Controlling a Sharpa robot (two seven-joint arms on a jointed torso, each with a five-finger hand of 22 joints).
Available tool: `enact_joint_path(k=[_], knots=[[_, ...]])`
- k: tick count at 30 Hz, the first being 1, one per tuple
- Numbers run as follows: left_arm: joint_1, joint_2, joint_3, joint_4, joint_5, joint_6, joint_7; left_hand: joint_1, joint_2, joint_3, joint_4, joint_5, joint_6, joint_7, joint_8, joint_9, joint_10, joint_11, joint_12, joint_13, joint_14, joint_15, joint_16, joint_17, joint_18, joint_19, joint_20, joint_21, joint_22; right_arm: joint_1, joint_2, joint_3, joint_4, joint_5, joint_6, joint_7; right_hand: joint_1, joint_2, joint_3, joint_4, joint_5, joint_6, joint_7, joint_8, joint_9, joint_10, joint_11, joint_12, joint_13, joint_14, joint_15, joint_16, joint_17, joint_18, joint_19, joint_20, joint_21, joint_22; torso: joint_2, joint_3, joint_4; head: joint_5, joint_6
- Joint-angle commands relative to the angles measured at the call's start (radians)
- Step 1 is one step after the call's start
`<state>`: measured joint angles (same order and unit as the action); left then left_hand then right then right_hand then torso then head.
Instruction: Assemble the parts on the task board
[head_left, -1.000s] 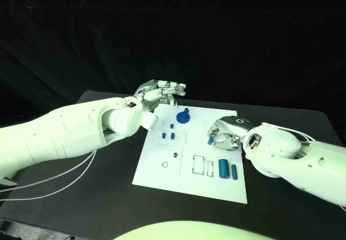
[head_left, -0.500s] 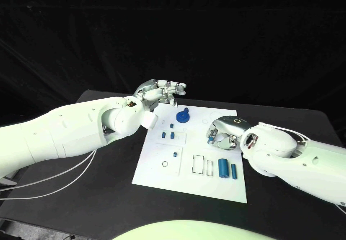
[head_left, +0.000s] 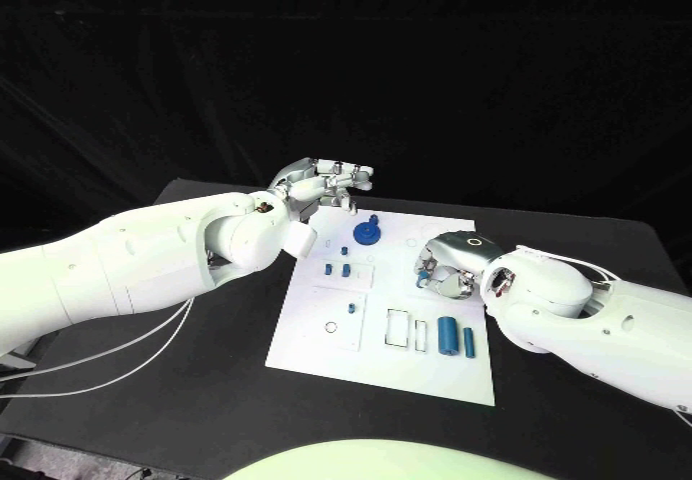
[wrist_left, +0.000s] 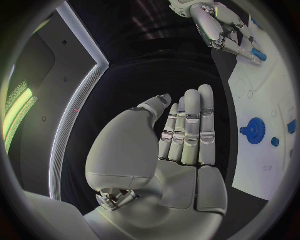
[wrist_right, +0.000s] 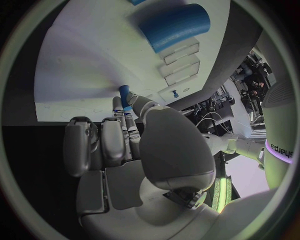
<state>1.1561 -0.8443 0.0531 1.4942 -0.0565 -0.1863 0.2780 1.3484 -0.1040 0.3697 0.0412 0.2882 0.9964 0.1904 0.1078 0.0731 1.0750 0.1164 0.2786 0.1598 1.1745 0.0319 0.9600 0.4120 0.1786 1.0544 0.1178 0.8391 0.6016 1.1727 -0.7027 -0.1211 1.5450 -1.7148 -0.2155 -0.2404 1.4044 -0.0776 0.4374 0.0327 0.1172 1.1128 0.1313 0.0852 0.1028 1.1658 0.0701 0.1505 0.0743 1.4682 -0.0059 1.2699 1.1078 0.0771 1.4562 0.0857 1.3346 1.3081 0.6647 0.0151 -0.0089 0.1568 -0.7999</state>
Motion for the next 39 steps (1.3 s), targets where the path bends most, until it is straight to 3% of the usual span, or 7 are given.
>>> enact_joint_path(k=[1,11,14,18,26,32,39], knots=[[0.001,0.001,0.000,0.002,-0.008,0.014,0.001,0.011,-0.002,0.001,-0.004,0.002,-0.007,0.003,0.007,0.000,-0.009,-0.001,0.003,0.002,-0.007,0.001,0.001,-0.002,0.006,0.005,0.003,-0.004,-0.002,-0.004,-0.002,-0.003,-0.001,-0.029,-0.005,-0.015,0.013,0.001,0.007,0.000,-0.006,0.016,0.000,0.012,0.005,0.018,-0.003,0.000,0.005,0.026,-0.009,0.003,0.000,-0.020,0.012,-0.002,0.016,0.026,0.000,-0.0002,-0.0004,0.000,0.000],[0.001,0.001,0.000,0.000,-0.009,0.013,-0.002,0.011,-0.001,0.001,-0.004,0.002,-0.007,0.003,0.007,0.000,-0.009,-0.001,0.004,0.002,-0.008,0.001,0.001,-0.002,0.006,0.005,0.003,-0.005,-0.002,0.009,-0.033,0.002,0.046,0.043,-0.078,-0.018,0.008,0.002,0.009,-0.001,-0.014,0.032,-0.004,0.017,0.011,0.041,-0.009,0.000,0.009,0.026,-0.014,0.002,-0.003,-0.029,0.028,-0.004,0.051,0.064,-0.001,0.0013,-0.0005,0.003,0.004],[0.001,0.002,0.000,-0.002,-0.009,0.013,-0.003,0.011,-0.001,0.001,-0.004,0.002,-0.007,0.003,0.007,0.000,-0.009,-0.001,0.004,0.002,-0.008,0.001,0.001,-0.002,0.006,0.005,0.003,-0.005,-0.002,0.023,-0.048,0.005,0.072,0.063,-0.095,-0.018,0.008,0.001,0.009,-0.002,-0.014,0.032,-0.004,0.017,0.011,0.042,-0.009,0.000,0.009,0.025,-0.014,0.002,-0.004,-0.029,0.028,-0.004,0.051,0.064,-0.001,-0.0008,-0.0001,0.000,0.005],[0.001,0.003,0.000,-0.003,-0.009,0.013,-0.003,0.011,-0.001,0.001,-0.004,0.002,-0.007,0.003,0.007,0.000,-0.009,-0.001,0.004,0.002,-0.008,0.001,0.001,-0.002,0.006,0.005,0.003,-0.005,-0.002,0.040,-0.069,0.012,0.121,0.085,-0.113,-0.016,0.008,-0.001,0.009,-0.003,-0.013,0.033,-0.004,0.017,0.012,0.043,-0.009,-0.001,0.009,0.025,-0.015,0.001,-0.004,-0.029,0.029,-0.004,0.053,0.066,-0.001,0.0001,-0.0008,0.001,0.006],[0.001,0.005,0.000,-0.005,-0.009,0.013,-0.001,0.011,0.001,0.001,-0.004,0.002,-0.008,0.003,0.008,0.000,-0.010,-0.001,0.005,0.002,-0.009,0.001,0.000,-0.003,0.006,0.005,0.003,-0.006,-0.003,0.044,-0.065,0.021,0.194,0.104,-0.129,-0.002,0.010,-0.002,0.011,-0.007,-0.002,0.036,-0.003,0.017,0.013,0.046,-0.009,-0.005,0.009,0.026,-0.016,0.003,-0.002,-0.029,0.029,-0.005,0.054,0.068,0.000,0.0010,0.0000,0.006,0.006],[0.001,0.008,0.000,-0.008,-0.008,0.013,0.000,0.013,0.002,0.002,-0.005,0.002,-0.008,0.003,0.008,0.000,-0.010,-0.001,0.006,0.002,-0.009,0.001,0.000,-0.003,0.006,0.005,0.003,-0.007,-0.003,0.015,-0.002,0.021,0.213,0.112,-0.131,0.015,0.010,-0.002,0.012,-0.008,0.003,0.036,-0.002,0.017,0.014,0.047,-0.008,-0.007,0.010,0.026,-0.016,0.003,-0.002,-0.029,0.029,-0.005,0.054,0.068,-0.001,-0.0011,-0.0020,0.007,0.007],[0.001,0.013,0.000,-0.010,0.010,0.016,-0.002,0.013,0.002,0.002,-0.005,0.002,-0.008,0.003,0.008,0.000,-0.010,-0.001,0.006,0.002,-0.009,0.001,0.000,-0.003,0.006,0.005,0.003,-0.007,-0.003,-0.037,0.079,0.020,0.200,0.095,-0.129,0.035,0.009,-0.002,0.013,-0.009,0.010,0.036,0.000,0.016,0.015,0.048,-0.008,-0.011,0.010,0.025,-0.015,0.002,-0.004,-0.028,0.027,-0.005,0.051,0.066,0.001,-0.0021,0.0036,0.014,0.003]])
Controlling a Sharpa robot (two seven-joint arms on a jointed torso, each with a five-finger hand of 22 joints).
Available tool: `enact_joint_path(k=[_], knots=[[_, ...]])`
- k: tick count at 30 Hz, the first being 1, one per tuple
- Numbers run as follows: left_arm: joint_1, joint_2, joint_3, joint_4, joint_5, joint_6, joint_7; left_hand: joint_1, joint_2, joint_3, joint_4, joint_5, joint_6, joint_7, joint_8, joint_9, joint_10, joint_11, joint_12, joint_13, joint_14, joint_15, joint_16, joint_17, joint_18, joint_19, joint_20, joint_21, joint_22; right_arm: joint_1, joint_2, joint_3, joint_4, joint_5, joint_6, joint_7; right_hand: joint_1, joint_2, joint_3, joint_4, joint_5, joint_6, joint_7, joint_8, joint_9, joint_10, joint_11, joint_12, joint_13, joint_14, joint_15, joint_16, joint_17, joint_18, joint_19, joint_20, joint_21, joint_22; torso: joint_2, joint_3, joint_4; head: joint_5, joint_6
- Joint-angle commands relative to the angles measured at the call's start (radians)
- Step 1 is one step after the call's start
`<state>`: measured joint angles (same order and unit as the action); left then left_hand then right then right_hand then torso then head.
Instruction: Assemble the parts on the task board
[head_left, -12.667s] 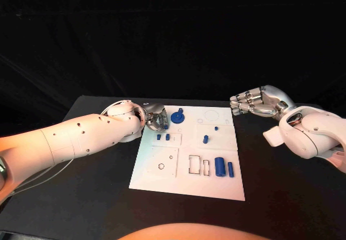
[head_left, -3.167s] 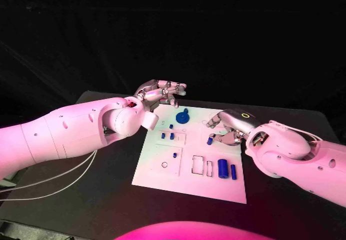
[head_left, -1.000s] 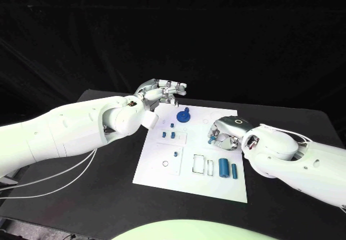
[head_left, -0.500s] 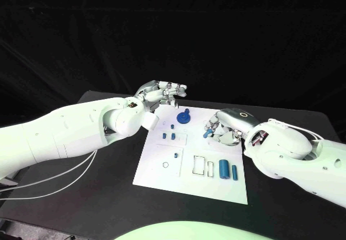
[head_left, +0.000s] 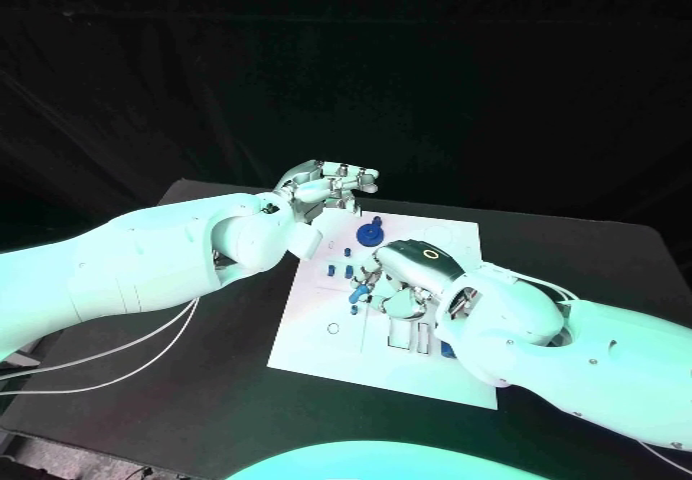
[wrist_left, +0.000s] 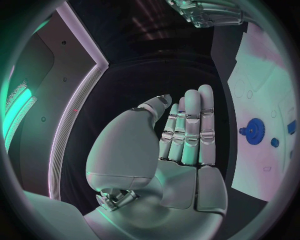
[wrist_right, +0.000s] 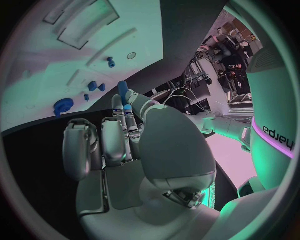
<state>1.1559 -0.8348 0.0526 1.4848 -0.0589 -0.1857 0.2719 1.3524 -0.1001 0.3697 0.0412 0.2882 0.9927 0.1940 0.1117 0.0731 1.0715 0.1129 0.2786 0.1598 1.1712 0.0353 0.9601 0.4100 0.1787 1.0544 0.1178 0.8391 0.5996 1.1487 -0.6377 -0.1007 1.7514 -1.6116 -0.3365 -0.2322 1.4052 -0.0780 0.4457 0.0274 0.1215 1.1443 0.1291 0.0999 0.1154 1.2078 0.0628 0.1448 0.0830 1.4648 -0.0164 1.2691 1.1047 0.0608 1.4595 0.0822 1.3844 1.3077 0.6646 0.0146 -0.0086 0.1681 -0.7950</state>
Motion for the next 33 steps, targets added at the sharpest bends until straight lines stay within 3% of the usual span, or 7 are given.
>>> enact_joint_path(k=[1,4,8,15,33], knots=[[0.001,0.004,0.000,0.000,0.014,0.016,0.004,0.009,-0.002,0.002,-0.005,0.002,-0.004,-0.001,0.004,0.000,-0.007,0.002,0.006,0.002,-0.006,-0.002,0.000,-0.001,0.006,0.005,0.003,-0.007,-0.001,-0.021,0.024,0.000,-0.011,-0.013,-0.008,0.030,0.008,-0.002,0.005,-0.004,0.006,0.004,0.002,0.001,0.002,0.006,0.000,-0.005,0.001,0.029,-0.005,0.003,-0.001,-0.012,0.024,-0.001,0.001,0.066,0.001,-0.0018,0.0035,0.004,-0.002],[0.001,0.004,0.000,-0.001,0.016,0.016,0.003,0.009,-0.002,0.002,-0.005,0.002,-0.004,-0.001,0.004,0.000,-0.007,0.002,0.006,0.002,-0.006,-0.002,0.000,-0.001,0.006,0.005,0.003,-0.007,-0.001,-0.042,0.052,-0.002,-0.029,-0.021,-0.003,0.036,0.009,-0.001,0.006,-0.005,0.010,0.004,0.003,0.001,0.002,0.007,0.000,-0.007,0.001,0.029,-0.004,0.003,0.000,-0.012,0.024,-0.001,0.002,0.067,0.002,-0.0006,-0.0003,0.017,-0.007],[0.001,0.005,0.000,-0.003,0.017,0.015,0.003,0.010,-0.001,0.002,-0.005,0.002,-0.004,-0.001,0.005,0.000,-0.007,0.002,0.007,0.002,-0.007,-0.002,-0.001,-0.002,0.006,0.005,0.003,-0.007,-0.002,-0.062,0.083,-0.006,-0.059,-0.028,0.004,0.041,0.008,-0.002,0.006,-0.005,0.011,0.004,0.003,0.000,0.002,0.007,0.000,-0.007,0.001,0.029,-0.004,0.003,0.000,-0.012,0.024,-0.001,0.002,0.067,0.001,-0.0015,-0.0001,0.022,-0.012],[0.001,0.004,0.000,-0.006,0.018,0.014,0.003,0.010,-0.001,0.002,-0.005,0.002,-0.004,-0.001,0.005,0.000,-0.007,0.002,0.007,0.002,-0.007,-0.002,-0.001,-0.002,0.006,0.005,0.003,-0.007,-0.002,-0.083,0.123,-0.011,-0.098,-0.059,0.020,0.039,0.008,-0.002,0.006,-0.006,0.014,0.004,0.003,0.000,0.003,0.007,0.001,-0.008,0.001,0.028,-0.004,0.002,-0.002,-0.012,0.024,-0.001,0.001,0.066,0.001,0.0007,-0.0004,0.027,-0.018],[0.002,0.005,0.000,-0.008,0.017,0.016,0.003,0.010,-0.001,0.002,-0.005,0.002,-0.004,-0.001,0.005,0.000,-0.007,0.002,0.007,0.002,-0.007,-0.002,-0.001,-0.002,0.006,0.005,0.003,-0.007,-0.002,-0.097,0.158,-0.013,-0.149,-0.098,0.099,-0.007,0.004,-0.002,0.007,-0.006,0.027,0.004,0.004,-0.002,0.004,0.009,0.002,-0.013,0.001,0.028,-0.003,0.002,-0.003,-0.012,0.023,-0.001,0.000,0.066,0.000,0.0011,-0.0012,0.031,-0.028]])
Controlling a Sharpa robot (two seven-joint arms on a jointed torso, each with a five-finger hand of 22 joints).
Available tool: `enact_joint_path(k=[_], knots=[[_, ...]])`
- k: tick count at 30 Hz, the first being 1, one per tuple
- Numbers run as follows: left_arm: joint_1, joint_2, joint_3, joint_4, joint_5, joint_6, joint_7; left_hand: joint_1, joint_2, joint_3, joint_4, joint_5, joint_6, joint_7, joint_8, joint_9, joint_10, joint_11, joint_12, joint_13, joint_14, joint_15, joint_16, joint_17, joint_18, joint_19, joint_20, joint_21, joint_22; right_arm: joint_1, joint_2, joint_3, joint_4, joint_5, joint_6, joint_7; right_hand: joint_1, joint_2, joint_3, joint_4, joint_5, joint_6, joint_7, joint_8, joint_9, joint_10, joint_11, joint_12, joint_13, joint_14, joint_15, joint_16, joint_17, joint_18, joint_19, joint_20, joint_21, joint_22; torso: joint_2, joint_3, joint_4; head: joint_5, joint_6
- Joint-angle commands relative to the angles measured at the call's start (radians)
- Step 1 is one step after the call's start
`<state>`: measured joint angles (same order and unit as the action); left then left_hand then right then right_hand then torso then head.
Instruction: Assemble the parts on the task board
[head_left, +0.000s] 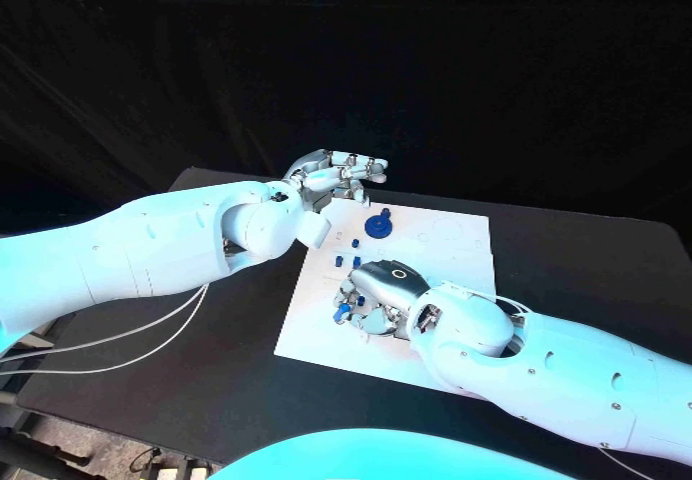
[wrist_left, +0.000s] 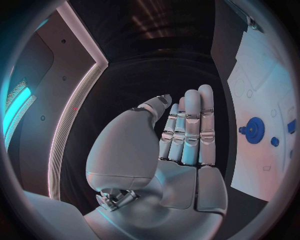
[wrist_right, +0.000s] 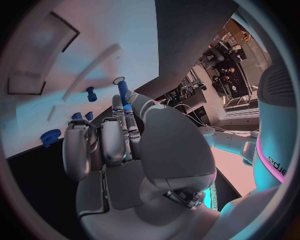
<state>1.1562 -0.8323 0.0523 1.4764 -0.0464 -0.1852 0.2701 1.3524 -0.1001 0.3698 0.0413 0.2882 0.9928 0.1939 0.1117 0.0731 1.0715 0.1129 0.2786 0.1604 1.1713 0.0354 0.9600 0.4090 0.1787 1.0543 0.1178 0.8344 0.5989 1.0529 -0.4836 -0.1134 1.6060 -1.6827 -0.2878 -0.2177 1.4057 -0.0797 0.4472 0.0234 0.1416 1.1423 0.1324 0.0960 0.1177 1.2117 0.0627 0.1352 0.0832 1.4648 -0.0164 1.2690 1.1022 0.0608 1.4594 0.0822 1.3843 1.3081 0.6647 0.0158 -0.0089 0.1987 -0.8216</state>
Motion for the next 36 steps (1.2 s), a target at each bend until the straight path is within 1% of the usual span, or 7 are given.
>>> enact_joint_path(k=[1,5,9,13,20,29,36], knots=[[0.001,0.003,0.000,0.001,0.005,0.015,0.005,0.010,-0.001,0.002,-0.006,0.002,-0.004,-0.001,0.005,0.000,-0.007,0.002,0.007,0.001,-0.007,-0.002,-0.001,-0.001,0.006,0.005,0.003,-0.003,-0.001,-0.001,0.005,-0.001,-0.005,-0.031,0.053,-0.026,0.003,-0.001,0.005,-0.002,0.008,0.006,0.001,0.002,0.002,0.005,0.002,-0.004,0.001,0.028,-0.003,0.002,0.000,-0.012,0.023,-0.001,0.000,0.066,0.000,-0.0003,-0.0006,0.001,-0.001],[0.001,0.003,0.000,0.001,0.004,0.015,0.004,0.010,-0.001,0.002,-0.006,0.002,-0.004,-0.001,0.005,0.000,-0.007,0.002,0.007,0.001,-0.007,-0.002,-0.001,-0.001,0.006,0.005,0.003,-0.003,-0.001,-0.002,0.005,-0.001,-0.009,-0.043,0.062,-0.039,0.003,-0.001,0.005,-0.002,0.008,0.006,0.001,0.002,0.002,0.005,0.002,-0.004,0.001,0.028,-0.003,0.002,0.000,-0.012,0.023,-0.001,0.001,0.066,0.000,0.0004,-0.0006,0.000,-0.001],[0.001,0.003,0.000,0.000,0.004,0.015,0.004,0.010,-0.001,0.002,-0.006,0.002,-0.004,-0.001,0.005,0.000,-0.007,0.002,0.007,0.001,-0.007,-0.002,-0.001,-0.001,0.006,0.005,0.003,-0.003,-0.001,-0.002,0.005,-0.001,-0.012,-0.053,0.071,-0.050,0.003,-0.001,0.005,-0.002,0.008,0.006,0.001,0.002,0.002,0.005,0.002,-0.004,0.001,0.028,-0.003,0.002,0.000,-0.012,0.023,-0.001,0.001,0.066,0.000,-0.0014,-0.0003,-0.002,-0.002],[0.001,0.003,0.000,0.000,0.004,0.016,0.003,0.011,-0.001,0.002,-0.006,0.002,-0.004,-0.001,0.005,0.000,-0.007,0.002,0.008,0.001,-0.007,-0.002,-0.001,-0.002,0.006,0.005,0.003,-0.003,-0.001,-0.002,0.005,-0.001,-0.013,-0.064,0.076,-0.058,0.002,0.000,0.005,-0.002,0.009,0.006,0.001,0.002,0.002,0.005,0.002,-0.004,0.001,0.028,-0.003,0.002,0.000,-0.012,0.023,0.000,0.002,0.067,0.000,-0.0002,0.0000,-0.001,-0.002],[0.001,0.002,0.000,0.001,0.004,0.015,0.003,0.011,0.000,0.001,-0.006,0.002,-0.004,-0.001,0.006,0.000,-0.007,0.002,0.009,0.001,-0.008,-0.002,-0.001,-0.002,0.006,0.005,0.003,-0.004,-0.002,-0.002,0.008,-0.002,-0.010,-0.074,0.083,-0.056,0.002,-0.001,0.005,-0.002,0.010,0.006,0.000,0.002,0.002,0.006,0.002,-0.005,0.001,0.028,-0.003,0.001,-0.002,-0.012,0.023,0.000,0.001,0.066,0.001,-0.0007,-0.0002,0.000,-0.002],[0.001,0.002,0.000,0.002,0.003,0.016,0.001,0.011,0.000,0.001,-0.006,0.002,-0.004,-0.001,0.006,0.000,-0.007,0.002,0.009,0.001,-0.008,-0.002,-0.001,-0.002,0.006,0.005,0.003,-0.004,-0.002,-0.003,0.020,-0.007,-0.012,-0.045,0.080,-0.022,-0.049,-0.036,-0.012,0.018,0.006,-0.056,0.014,-0.034,-0.010,-0.060,0.023,-0.053,-0.012,0.024,0.015,-0.009,-0.017,-0.004,0.004,0.011,-0.033,0.035,0.000,-0.0005,0.0004,0.000,-0.004],[0.002,0.002,0.000,0.002,0.003,0.015,-0.002,0.011,0.000,0.001,-0.006,0.002,-0.004,0.000,0.006,0.000,-0.008,0.002,0.009,0.001,-0.008,-0.002,-0.001,-0.002,0.006,0.005,0.003,-0.004,-0.002,-0.003,0.018,-0.008,-0.019,-0.036,0.060,-0.020,-0.061,-0.049,-0.023,0.023,0.006,-0.094,0.012,-0.035,-0.018,-0.092,0.027,-0.062,-0.015,0.021,0.018,-0.013,-0.023,0.006,-0.015,0.018,-0.070,-0.001,0.000,-0.0009,-0.0003,0.000,-0.003]])
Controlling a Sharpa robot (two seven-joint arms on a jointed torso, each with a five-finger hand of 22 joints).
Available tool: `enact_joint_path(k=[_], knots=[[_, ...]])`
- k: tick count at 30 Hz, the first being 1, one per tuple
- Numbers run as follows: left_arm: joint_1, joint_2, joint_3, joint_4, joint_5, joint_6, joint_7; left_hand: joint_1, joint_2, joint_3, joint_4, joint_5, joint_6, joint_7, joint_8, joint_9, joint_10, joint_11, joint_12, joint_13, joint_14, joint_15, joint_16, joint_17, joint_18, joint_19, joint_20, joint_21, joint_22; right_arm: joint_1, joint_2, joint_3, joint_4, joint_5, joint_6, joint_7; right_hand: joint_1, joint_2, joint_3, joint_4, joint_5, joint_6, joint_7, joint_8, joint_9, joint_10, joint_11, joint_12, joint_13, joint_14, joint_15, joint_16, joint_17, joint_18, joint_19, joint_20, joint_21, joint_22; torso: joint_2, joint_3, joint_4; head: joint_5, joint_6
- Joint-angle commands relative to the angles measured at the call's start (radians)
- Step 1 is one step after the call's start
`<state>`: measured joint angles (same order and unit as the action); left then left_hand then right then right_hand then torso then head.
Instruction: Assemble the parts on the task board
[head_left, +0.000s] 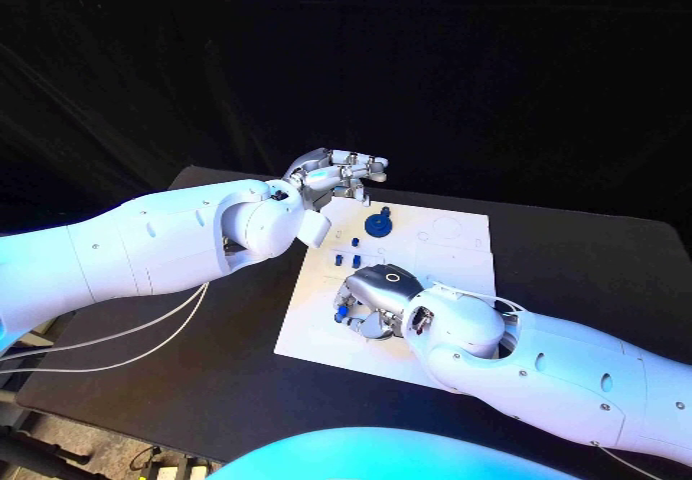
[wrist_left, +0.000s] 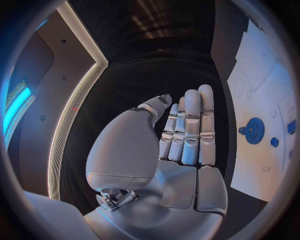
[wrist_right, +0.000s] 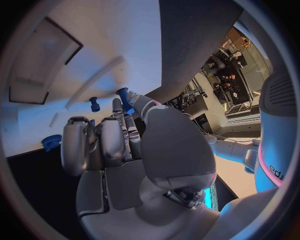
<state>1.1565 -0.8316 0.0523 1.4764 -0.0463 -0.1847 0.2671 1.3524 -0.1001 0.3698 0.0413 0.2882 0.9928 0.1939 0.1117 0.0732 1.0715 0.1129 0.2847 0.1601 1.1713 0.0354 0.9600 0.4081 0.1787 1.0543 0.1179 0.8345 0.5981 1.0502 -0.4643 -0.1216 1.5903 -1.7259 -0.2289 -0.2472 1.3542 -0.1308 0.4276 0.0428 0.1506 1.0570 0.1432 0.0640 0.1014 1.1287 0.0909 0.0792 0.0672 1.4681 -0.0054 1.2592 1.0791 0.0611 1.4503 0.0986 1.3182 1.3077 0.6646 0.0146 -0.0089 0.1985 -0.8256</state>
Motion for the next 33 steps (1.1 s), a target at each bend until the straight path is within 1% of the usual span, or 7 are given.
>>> enact_joint_path(k=[1,9,16,19,26,31,33], knots=[[0.001,0.001,0.000,0.002,0.003,0.015,0.000,0.011,0.000,0.001,-0.006,0.002,-0.004,0.000,0.006,0.000,-0.008,0.002,0.003,0.002,-0.008,-0.002,-0.001,-0.001,0.006,0.005,0.003,-0.004,-0.001,-0.001,-0.003,0.000,-0.004,0.008,-0.003,0.009,-0.011,0.001,-0.004,0.004,-0.003,-0.012,0.002,-0.003,-0.002,-0.012,0.000,-0.006,0.001,0.018,0.007,-0.004,-0.002,0.006,-0.007,0.002,-0.007,-0.003,0.000,0.0003,-0.0003,0.000,0.001],[0.001,-0.002,0.000,0.004,0.003,0.015,-0.003,0.011,0.000,0.001,-0.006,0.002,-0.004,0.000,0.006,0.000,-0.008,0.002,0.003,0.002,-0.008,-0.002,-0.001,-0.001,0.006,0.005,0.003,-0.004,-0.001,0.000,-0.013,0.000,0.001,0.049,-0.050,0.030,-0.030,-0.027,-0.069,0.014,-0.021,-0.104,0.011,-0.002,-0.026,-0.115,0.017,-0.008,-0.001,-0.036,0.023,-0.086,-0.113,0.038,-0.086,0.017,-0.155,-0.139,0.001,0.0010,-0.0020,0.000,0.003],[0.001,-0.004,0.000,0.003,0.003,0.016,-0.004,0.011,0.000,0.001,-0.006,0.002,-0.004,0.000,0.006,0.000,-0.008,0.002,0.003,0.002,-0.008,-0.002,-0.001,-0.001,0.006,0.005,0.003,-0.004,-0.001,0.001,-0.057,0.001,0.044,0.089,-0.155,0.070,-0.019,-0.022,-0.125,0.017,-0.010,-0.119,0.006,0.000,-0.029,-0.153,0.022,0.017,0.002,-0.050,0.028,-0.095,-0.130,0.047,-0.103,0.023,-0.202,-0.177,-0.002,0.0011,-0.0026,-0.005,0.006],[0.001,-0.004,0.000,0.003,0.003,0.017,-0.006,0.011,0.000,0.001,-0.006,0.001,-0.004,0.000,0.006,0.000,-0.008,0.002,0.004,0.002,-0.008,-0.002,-0.001,-0.002,0.006,0.005,0.003,-0.005,-0.002,0.013,-0.101,0.004,0.078,0.124,-0.192,0.081,-0.008,-0.014,-0.141,0.017,0.006,-0.112,0.000,0.003,-0.028,-0.148,0.020,0.039,0.005,-0.047,0.026,-0.089,-0.125,0.046,-0.098,0.022,-0.202,-0.175,-0.001,0.0003,-0.0014,-0.016,0.023],[0.001,-0.008,0.000,0.000,0.003,0.021,-0.006,0.010,0.001,0.000,-0.006,0.001,-0.005,0.000,0.006,0.000,-0.009,0.002,0.004,0.002,-0.008,-0.002,-0.001,-0.002,0.006,0.005,0.003,-0.005,-0.002,0.074,-0.269,0.010,0.162,0.389,-0.233,0.088,-0.013,0.012,-0.148,0.036,0.043,-0.028,0.009,0.037,-0.013,0.030,-0.012,0.159,0.044,0.001,0.003,-0.010,-0.024,0.017,-0.022,0.002,-0.071,-0.050,-0.007,-0.0021,-0.0076,-0.047,0.039],[0.001,-0.013,-0.006,-0.003,0.003,0.021,-0.001,0.010,0.001,0.000,-0.005,0.001,-0.005,0.000,0.007,0.000,-0.009,0.003,0.005,0.002,-0.008,-0.002,-0.001,-0.002,0.006,0.005,0.003,-0.005,-0.002,0.113,-0.424,0.010,0.217,0.556,-0.194,0.037,-0.096,0.007,-0.211,0.091,0.057,0.040,-0.037,0.069,0.004,0.254,-0.072,0.380,0.207,0.030,-0.046,0.036,0.038,-0.015,0.047,-0.039,0.072,0.086,-0.014,-0.0064,-0.0163,-0.089,0.056],[0.001,-0.015,-0.008,-0.004,0.003,0.020,0.001,0.010,0.001,0.000,-0.005,0.001,-0.005,0.000,0.007,0.000,-0.009,0.003,0.005,0.002,-0.008,-0.002,-0.001,-0.002,0.006,0.005,0.003,-0.005,-0.002,0.119,-0.472,0.009,0.236,0.559,-0.189,0.017,-0.111,0.009,-0.248,0.105,0.060,0.052,-0.055,0.076,0.018,0.281,-0.085,0.698,0.561,0.044,-0.052,0.075,0.092,-0.026,0.065,-0.059,0.115,0.128,-0.016,-0.0062,-0.0189,-0.109,0.059]])
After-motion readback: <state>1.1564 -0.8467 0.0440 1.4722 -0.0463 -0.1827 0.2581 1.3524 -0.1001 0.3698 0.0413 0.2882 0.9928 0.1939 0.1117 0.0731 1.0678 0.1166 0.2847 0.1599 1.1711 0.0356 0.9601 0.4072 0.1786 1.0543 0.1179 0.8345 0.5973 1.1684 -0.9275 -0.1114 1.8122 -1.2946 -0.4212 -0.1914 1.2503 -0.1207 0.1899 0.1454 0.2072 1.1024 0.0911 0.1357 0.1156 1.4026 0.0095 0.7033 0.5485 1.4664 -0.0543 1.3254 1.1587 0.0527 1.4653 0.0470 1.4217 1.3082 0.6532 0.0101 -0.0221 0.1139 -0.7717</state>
